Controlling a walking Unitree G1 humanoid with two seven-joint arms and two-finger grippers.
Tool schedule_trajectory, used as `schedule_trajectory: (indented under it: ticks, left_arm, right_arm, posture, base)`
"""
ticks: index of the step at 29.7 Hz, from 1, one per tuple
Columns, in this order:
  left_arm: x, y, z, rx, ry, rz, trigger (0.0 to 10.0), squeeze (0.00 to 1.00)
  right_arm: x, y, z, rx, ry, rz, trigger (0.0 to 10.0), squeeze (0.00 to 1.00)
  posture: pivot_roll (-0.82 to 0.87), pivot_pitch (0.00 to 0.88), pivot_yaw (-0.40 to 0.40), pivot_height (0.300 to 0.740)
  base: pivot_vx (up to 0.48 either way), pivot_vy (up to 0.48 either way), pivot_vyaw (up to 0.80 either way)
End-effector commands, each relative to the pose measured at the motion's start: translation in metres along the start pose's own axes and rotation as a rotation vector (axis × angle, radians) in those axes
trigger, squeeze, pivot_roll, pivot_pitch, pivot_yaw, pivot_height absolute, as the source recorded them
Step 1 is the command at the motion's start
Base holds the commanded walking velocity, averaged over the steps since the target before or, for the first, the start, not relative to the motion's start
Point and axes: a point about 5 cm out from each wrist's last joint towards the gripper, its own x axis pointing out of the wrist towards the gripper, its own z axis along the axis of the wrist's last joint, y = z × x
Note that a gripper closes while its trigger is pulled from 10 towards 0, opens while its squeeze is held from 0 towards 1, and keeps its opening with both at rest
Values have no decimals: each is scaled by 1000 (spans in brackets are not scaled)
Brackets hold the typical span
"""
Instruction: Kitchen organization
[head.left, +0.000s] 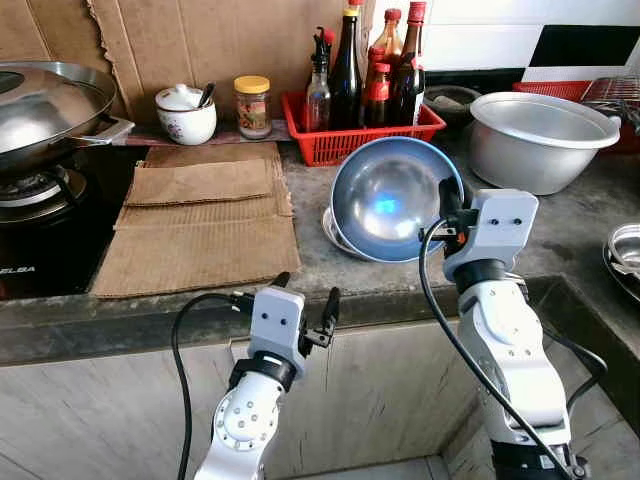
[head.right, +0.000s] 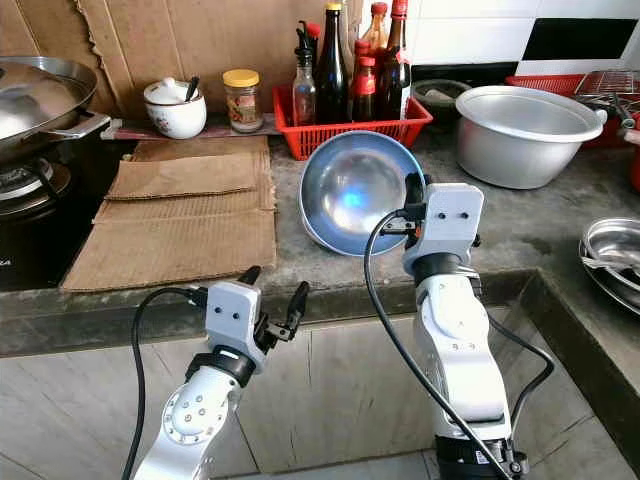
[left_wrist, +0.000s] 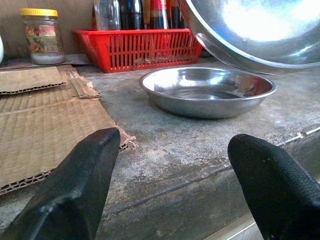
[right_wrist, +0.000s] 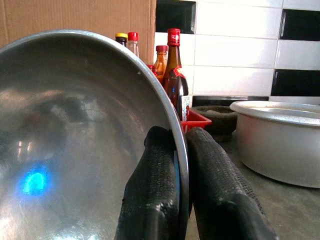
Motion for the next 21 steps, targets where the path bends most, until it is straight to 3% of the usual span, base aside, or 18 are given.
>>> schedule_trajectory:
  ticks: [1,21]
  left_arm:
    - [-1,-1,4,-9,-19,0,10000,0]
    - [0,-2,6,-11,-28,-2,10000,0]
  right_arm:
    - [1,0,1,6,2,-4,10000,0]
    - [-2,0,-2,8,17,-5,10000,0]
  posture:
    - [50,33,-47,740]
    - [49,31,-46,740]
  base:
    - [0,0,0]
    - [0,0,0]
